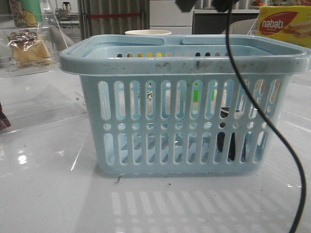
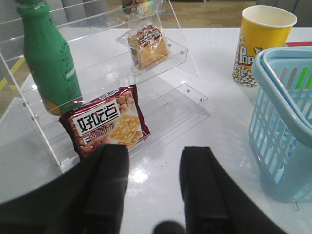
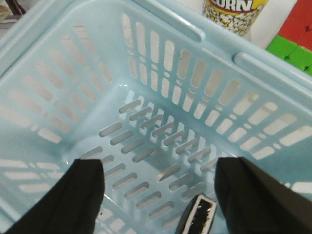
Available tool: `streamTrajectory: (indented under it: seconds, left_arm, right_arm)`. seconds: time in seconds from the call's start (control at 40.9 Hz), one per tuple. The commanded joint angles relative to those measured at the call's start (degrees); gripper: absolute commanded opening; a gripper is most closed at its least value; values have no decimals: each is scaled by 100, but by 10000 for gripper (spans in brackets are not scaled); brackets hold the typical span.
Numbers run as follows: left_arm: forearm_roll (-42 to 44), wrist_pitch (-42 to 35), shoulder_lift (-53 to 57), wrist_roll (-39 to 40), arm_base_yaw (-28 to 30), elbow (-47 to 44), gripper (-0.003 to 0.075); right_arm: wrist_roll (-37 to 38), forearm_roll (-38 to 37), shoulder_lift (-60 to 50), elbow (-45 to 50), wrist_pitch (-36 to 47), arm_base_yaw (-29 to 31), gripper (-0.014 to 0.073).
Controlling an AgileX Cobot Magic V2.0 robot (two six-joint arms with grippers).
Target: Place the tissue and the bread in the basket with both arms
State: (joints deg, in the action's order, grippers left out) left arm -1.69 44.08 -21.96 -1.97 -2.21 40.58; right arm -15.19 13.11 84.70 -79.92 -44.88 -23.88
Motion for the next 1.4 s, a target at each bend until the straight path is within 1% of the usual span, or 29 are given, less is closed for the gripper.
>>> streamTrajectory:
  seconds: [0.0,0.147,0.245,0.318,0.392,0.441,0.49,0.636,0.71,0.783,0.881,1.003,1.224,1.371]
  left_arm:
    - [-45,-506,-86,41,-41,145,328]
    - [-45,-495,-86,41,-41,145,328]
    - [-45,-495,-86,41,-41,145,344]
    - [-45,-495,-86,41,-41,145,399]
    - [-34,-495,-86,41,-41,145,485]
    - [-2,-495,-86,41,-41,145,525]
    - [36,-495,-86,41,-41,145,544]
    - [117,-495,-228,41,-41,145,545]
    - [117,-495,-454,41,-41,145,545]
    - [169,-548,-736,41,-41,145,545]
    - [169,-854,-1238,41,-41,145,545]
    - [169,-1342,-1869,41,-41,202,544]
    - [169,-1470,-3457,71,-41,1033,544]
    - [169,-1842,-4509,81,-41,1645,544]
  right_arm:
    - [-196,-38,-776,195,250,6,582]
    - [-196,-217,-1619,848,333,6,582]
    - [-196,-229,-2152,1276,294,6,582]
    - [-196,-229,-2540,1584,197,6,582]
    - [-196,-229,-2896,1876,8,6,582]
    - [-191,-229,-3145,2090,-93,6,582]
    - [-191,-229,-3344,2282,-174,6,582]
    - [-138,-246,-3884,2808,-211,10,582]
    - [35,-296,-4077,2955,-211,10,582]
    - [365,-501,-4218,3029,-211,12,582]
    - [693,-819,-4274,3069,-211,30,582]
    - [688,-861,-4262,3069,-204,30,582]
    - [688,-861,-4262,3069,-267,30,582]
    - [688,-861,-4262,3069,-267,30,582]
